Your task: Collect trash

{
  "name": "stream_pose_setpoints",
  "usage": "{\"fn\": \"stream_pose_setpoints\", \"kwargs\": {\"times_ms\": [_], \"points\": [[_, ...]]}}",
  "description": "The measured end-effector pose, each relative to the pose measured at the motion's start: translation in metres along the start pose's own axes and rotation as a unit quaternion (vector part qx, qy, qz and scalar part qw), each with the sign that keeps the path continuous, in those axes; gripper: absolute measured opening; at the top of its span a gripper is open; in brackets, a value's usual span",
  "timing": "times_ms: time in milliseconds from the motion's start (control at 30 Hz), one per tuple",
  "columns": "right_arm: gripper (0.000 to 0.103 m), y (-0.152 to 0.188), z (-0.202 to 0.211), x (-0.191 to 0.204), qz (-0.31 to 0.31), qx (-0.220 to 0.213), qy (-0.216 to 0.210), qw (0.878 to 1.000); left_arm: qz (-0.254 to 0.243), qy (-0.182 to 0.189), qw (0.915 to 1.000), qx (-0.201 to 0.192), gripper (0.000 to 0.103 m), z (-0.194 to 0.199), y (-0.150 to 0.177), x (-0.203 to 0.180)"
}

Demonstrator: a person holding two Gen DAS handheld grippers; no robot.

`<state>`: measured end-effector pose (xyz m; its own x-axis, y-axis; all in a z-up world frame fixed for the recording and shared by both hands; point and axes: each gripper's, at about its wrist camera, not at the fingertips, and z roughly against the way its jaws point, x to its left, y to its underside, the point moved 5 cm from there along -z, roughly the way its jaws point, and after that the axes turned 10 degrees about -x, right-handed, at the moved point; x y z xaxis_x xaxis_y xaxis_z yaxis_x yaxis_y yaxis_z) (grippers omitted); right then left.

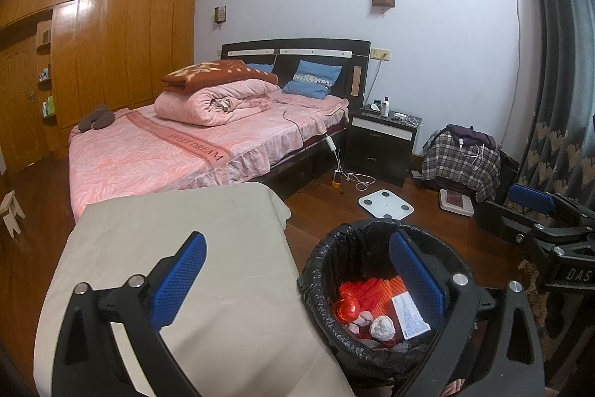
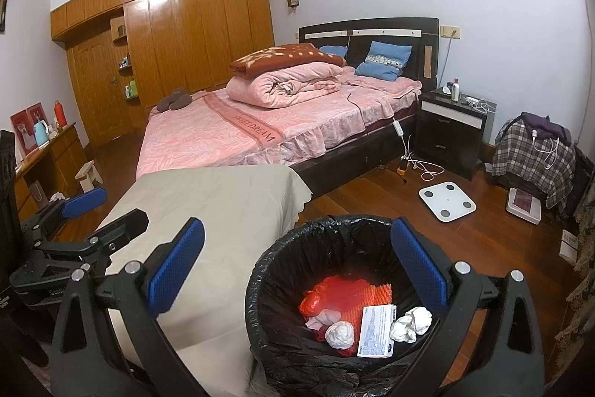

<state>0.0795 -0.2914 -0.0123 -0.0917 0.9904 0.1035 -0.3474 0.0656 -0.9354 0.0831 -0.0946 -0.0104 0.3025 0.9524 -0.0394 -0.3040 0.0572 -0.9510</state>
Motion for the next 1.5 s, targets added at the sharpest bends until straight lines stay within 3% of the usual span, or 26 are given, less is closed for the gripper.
{"fn": "stream_pose_setpoints", "kwargs": {"times_ms": [1500], "points": [[0.098, -0.0014, 0.0000, 0.0016, -0.001, 0.002, 0.000, 1.000, -0.002, 0.002, 1.0000, 0.006, 0.097, -0.0004, 0.0005, 0.0014]]}}
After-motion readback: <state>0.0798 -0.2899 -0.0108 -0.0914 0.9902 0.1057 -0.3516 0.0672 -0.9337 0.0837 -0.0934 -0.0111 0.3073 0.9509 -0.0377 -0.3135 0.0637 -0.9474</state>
